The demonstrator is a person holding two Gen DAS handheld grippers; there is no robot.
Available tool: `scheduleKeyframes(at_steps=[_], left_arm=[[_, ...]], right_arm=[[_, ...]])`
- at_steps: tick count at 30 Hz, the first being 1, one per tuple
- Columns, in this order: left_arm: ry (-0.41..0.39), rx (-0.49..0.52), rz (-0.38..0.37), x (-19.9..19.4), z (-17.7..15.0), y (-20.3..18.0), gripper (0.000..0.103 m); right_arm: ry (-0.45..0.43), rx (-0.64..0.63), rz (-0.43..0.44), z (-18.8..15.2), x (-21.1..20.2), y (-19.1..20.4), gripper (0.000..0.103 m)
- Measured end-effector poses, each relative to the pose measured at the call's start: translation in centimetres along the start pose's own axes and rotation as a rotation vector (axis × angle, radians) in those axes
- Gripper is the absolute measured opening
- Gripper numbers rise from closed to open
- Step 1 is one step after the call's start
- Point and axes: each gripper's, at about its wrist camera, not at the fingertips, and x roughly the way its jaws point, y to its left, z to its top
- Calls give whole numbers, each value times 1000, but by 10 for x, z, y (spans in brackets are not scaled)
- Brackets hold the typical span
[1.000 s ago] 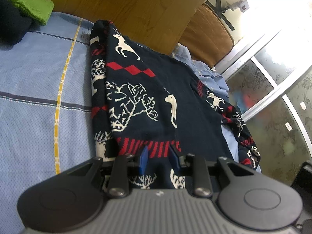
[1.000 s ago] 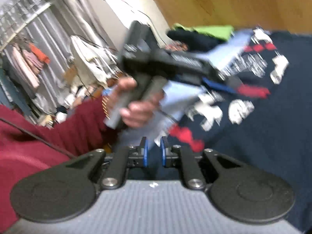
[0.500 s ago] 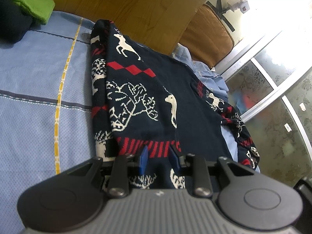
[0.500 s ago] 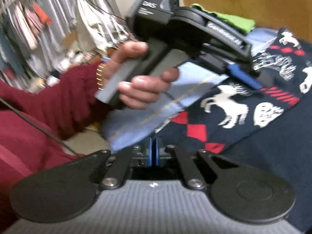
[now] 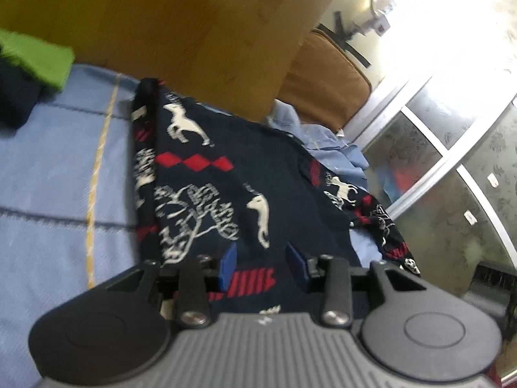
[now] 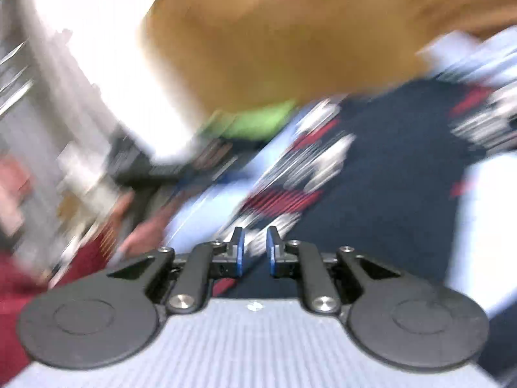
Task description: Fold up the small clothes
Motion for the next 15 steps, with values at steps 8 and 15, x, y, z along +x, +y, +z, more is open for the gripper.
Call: scheduleKeyframes(at_steps=[8,15], left_arm=[[92,-6,17,42,-9,8,33],[109,-40,-9,35,-1,14,35]], right_arm=[[-346,43,-721,-17,-100,-57,56],[-300,284,-507,-21,-94,-84,14]])
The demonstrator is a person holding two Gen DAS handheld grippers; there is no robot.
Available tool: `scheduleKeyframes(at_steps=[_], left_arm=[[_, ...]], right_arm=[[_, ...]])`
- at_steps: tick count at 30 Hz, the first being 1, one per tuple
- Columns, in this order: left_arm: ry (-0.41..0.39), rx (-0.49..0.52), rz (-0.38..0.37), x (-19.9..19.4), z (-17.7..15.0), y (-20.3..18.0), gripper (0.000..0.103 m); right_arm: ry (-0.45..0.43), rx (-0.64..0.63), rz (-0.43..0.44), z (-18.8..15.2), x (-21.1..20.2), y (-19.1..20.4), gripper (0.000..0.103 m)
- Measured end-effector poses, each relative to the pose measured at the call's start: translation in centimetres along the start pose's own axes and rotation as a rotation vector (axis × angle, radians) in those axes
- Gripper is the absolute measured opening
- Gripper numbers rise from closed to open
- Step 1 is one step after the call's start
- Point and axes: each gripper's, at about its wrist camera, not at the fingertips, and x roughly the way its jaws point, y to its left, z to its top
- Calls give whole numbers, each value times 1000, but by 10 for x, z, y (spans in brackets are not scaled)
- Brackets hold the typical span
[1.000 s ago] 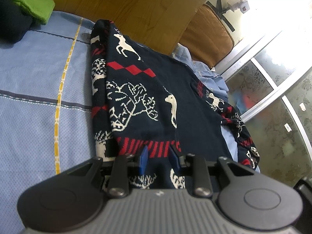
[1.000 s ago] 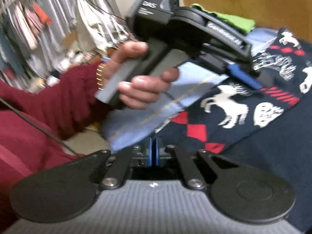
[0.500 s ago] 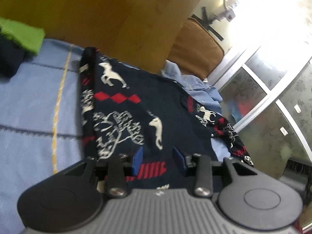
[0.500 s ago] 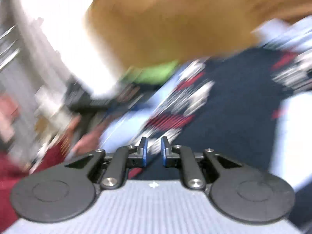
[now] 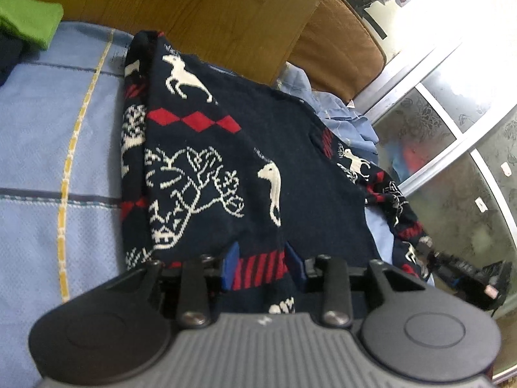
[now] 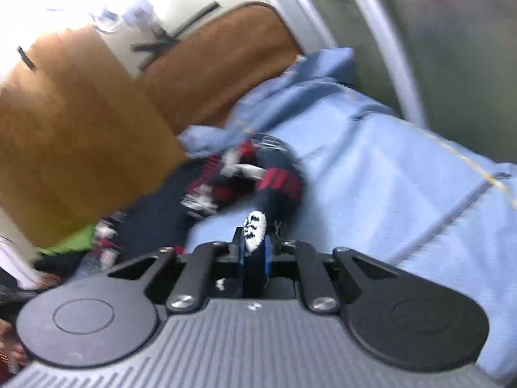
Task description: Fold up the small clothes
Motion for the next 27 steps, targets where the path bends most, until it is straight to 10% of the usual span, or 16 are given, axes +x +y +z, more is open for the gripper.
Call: scheduleKeyframes(at_steps=[12,19,22,27], left_arm=[[-221,-113,-76,-72,10,31,57],[-239,-205,-25,-85,10,67,66],[-242,-215,0,-80,17,75,86],[-217,-206,47,-52,41,85,86]], right_arm=[[145,-201,618,9,94,227,14],[374,-319,555,-42,186,280,38],[268,-260,515,-14,176,244,38],[68,-161,240,42,167,164,42]])
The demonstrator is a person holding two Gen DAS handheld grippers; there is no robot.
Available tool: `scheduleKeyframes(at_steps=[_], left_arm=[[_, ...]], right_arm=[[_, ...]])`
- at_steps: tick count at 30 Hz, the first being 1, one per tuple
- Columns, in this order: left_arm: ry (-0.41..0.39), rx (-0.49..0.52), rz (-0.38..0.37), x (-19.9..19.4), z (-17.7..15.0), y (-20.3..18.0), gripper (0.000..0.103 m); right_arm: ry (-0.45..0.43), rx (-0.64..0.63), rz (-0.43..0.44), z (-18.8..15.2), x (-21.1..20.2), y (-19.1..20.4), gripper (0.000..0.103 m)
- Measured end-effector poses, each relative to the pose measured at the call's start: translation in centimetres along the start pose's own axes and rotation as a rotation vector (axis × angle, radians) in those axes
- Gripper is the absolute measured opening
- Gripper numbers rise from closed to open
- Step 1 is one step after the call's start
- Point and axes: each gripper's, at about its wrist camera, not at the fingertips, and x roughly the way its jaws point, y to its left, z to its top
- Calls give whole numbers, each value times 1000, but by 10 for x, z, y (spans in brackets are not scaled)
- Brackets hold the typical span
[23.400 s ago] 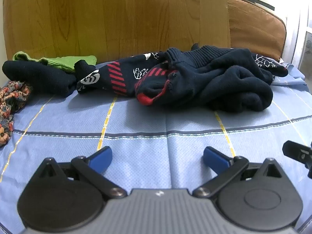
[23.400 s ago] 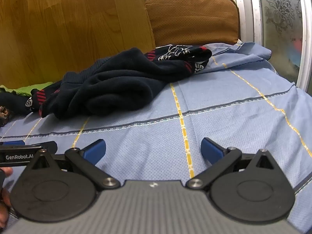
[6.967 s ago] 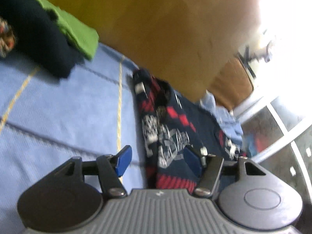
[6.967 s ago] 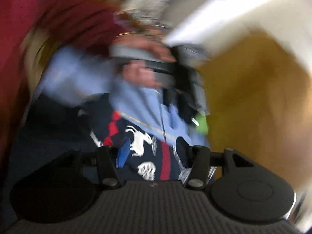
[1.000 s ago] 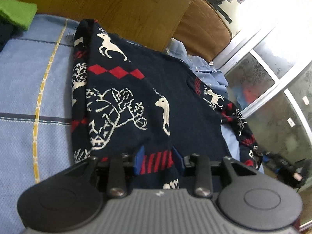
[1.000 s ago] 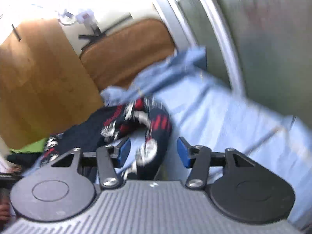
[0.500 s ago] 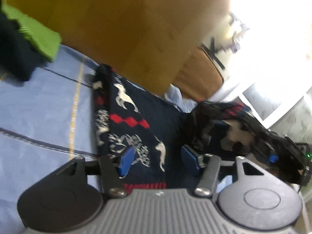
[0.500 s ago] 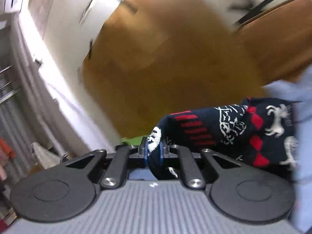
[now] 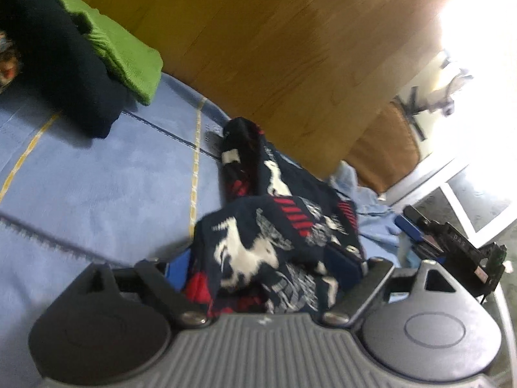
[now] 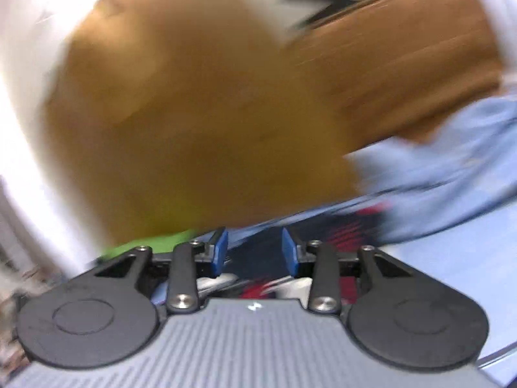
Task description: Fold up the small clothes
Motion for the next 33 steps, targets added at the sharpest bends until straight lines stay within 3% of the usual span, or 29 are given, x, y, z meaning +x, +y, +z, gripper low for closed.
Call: scheduleKeyframes(at_steps=[1,3,5,6,7,8,9,10,13,14,16,17,19,21,23,26,29,33], left_arm=[[4,-6,7,7,2,3,86],[15,-26,19,18,4,6,73],[50,-35,25,29,4,7,23],[65,-33,22,33,2,7,15],[62,-17,32,32,1,4,12],[44,7,50,30,0,1,11],[23,32,64,25,0,-2,10],[-6,47,74,19,1,-4,10],[-37,35,99,12,8,-2,9],[-23,30,123,18,9,0,9],[9,29,176,32,8,2,10],[22,22,185,36,8,3,10],[29,-6,171,33,8,3,12],[17,-33,135,21,10,4,19],[-2,-42,108,9,12,3,53],[-29,9,99,-6,10,-4,57],[-15,18,111,-6,6,-3,68],[9,-1,132,-1,1,6,70]], right_arm=[[2,17,-61,5,2,-16,43],[35,50,-131,8,13,-38,48],[89,70,-148,4,33,-47,58],[125,76,-146,1,43,-52,57],[164,67,-152,-4,55,-52,54],[196,36,-168,-7,64,-49,19],[210,-6,-190,-10,71,-44,12],[174,-33,-207,-9,72,-37,12],[22,13,-201,-3,59,-33,12],[21,7,-234,-5,63,-32,12],[112,-75,-314,-18,84,-30,16],[124,-106,-317,-24,85,-27,18],[127,-100,-307,-19,67,-22,30],[86,-48,-231,-14,36,-21,33],[83,-29,-165,-15,1,-14,39],[148,-42,-63,-36,-48,-9,43],[220,-69,-29,-75,-98,-4,43],[247,-38,-9,-125,-149,1,44]])
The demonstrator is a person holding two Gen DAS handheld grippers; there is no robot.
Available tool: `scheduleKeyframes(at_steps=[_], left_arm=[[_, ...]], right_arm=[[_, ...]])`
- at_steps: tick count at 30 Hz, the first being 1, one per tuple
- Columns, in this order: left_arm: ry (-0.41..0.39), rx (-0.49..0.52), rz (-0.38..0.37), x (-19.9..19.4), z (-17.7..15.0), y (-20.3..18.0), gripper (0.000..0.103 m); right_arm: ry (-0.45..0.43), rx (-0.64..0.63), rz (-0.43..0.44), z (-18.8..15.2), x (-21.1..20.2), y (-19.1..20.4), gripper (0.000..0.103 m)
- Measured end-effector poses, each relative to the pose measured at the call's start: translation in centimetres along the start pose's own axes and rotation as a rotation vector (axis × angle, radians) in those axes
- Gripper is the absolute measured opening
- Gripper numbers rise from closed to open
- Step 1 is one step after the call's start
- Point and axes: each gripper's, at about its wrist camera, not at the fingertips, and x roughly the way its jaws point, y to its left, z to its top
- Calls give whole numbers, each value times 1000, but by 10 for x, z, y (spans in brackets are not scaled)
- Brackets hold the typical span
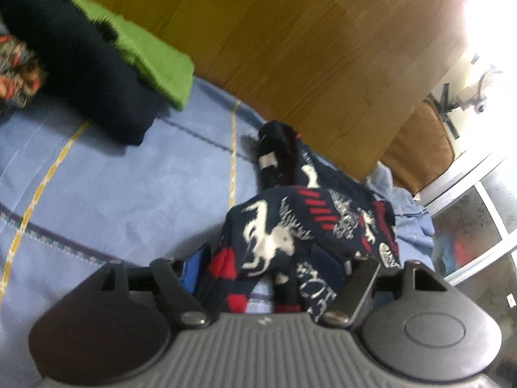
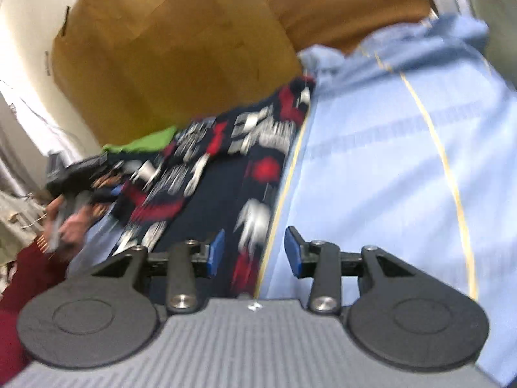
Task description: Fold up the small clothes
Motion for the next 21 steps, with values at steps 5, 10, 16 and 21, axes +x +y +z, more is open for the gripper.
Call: scheduleKeyframes(at_steps=[5,10,16,21], left_arm=[[20,9,56,12,-6,5,10],[16,-5,32,2,-2,6,9],[2,-26,-28,-13,-1,5,10],[5,-3,-67,-26,-3,-2,10]], right_arm=[[-24,16,-68,-49,-14,20,9],[-66,-95,-20,-48,-25,66,10],[177,-147,83,-60,42,98,38],[97,-151,159,-28,23,99,41]])
